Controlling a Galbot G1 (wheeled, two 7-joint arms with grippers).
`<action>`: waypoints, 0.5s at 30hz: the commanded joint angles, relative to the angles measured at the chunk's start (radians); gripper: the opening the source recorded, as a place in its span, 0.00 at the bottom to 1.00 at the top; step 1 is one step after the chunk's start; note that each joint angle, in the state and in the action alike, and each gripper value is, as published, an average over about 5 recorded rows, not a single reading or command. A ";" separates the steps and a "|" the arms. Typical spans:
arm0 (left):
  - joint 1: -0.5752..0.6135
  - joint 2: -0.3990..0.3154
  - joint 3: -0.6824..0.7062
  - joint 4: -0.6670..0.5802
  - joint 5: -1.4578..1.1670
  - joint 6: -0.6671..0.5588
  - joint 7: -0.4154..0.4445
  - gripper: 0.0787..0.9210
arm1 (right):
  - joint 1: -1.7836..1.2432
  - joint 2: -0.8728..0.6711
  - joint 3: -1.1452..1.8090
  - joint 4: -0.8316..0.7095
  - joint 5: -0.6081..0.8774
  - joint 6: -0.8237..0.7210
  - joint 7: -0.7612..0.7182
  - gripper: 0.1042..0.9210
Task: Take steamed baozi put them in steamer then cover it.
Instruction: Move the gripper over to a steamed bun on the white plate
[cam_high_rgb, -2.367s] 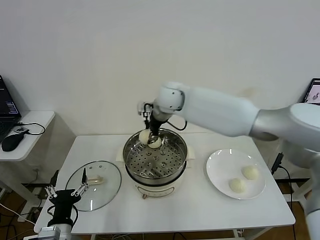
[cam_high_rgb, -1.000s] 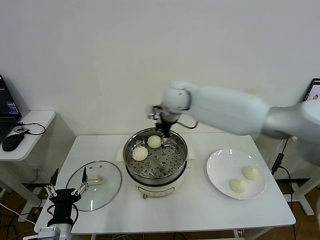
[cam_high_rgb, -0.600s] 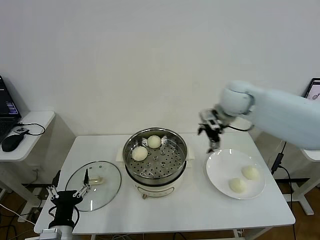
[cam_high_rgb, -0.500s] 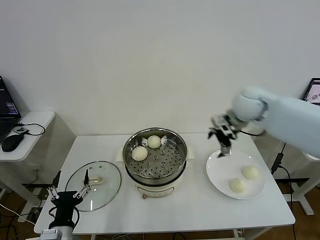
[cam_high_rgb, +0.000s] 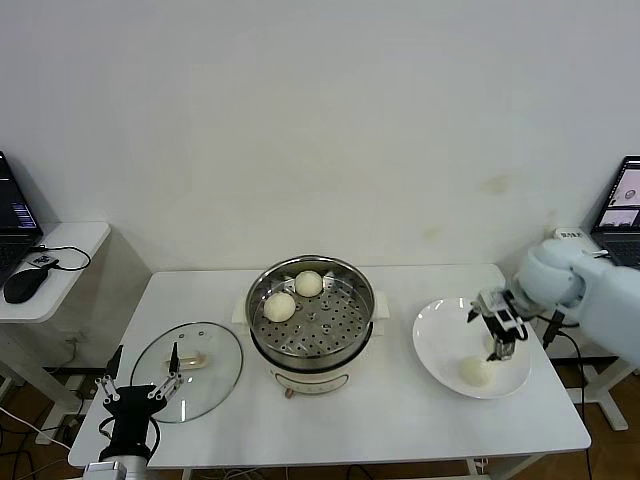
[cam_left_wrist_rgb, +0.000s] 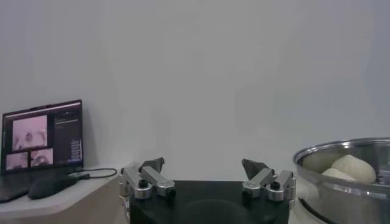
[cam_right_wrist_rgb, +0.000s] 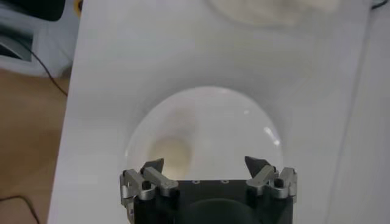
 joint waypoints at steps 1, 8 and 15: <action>0.003 0.000 -0.004 0.001 0.001 -0.001 0.000 0.88 | -0.242 -0.013 0.168 -0.061 -0.099 0.019 0.027 0.88; 0.005 0.000 -0.009 0.002 0.000 -0.001 -0.001 0.88 | -0.283 0.032 0.206 -0.110 -0.115 0.018 0.040 0.88; 0.004 0.000 -0.010 0.002 0.001 -0.002 0.000 0.88 | -0.309 0.069 0.226 -0.142 -0.117 0.019 0.057 0.88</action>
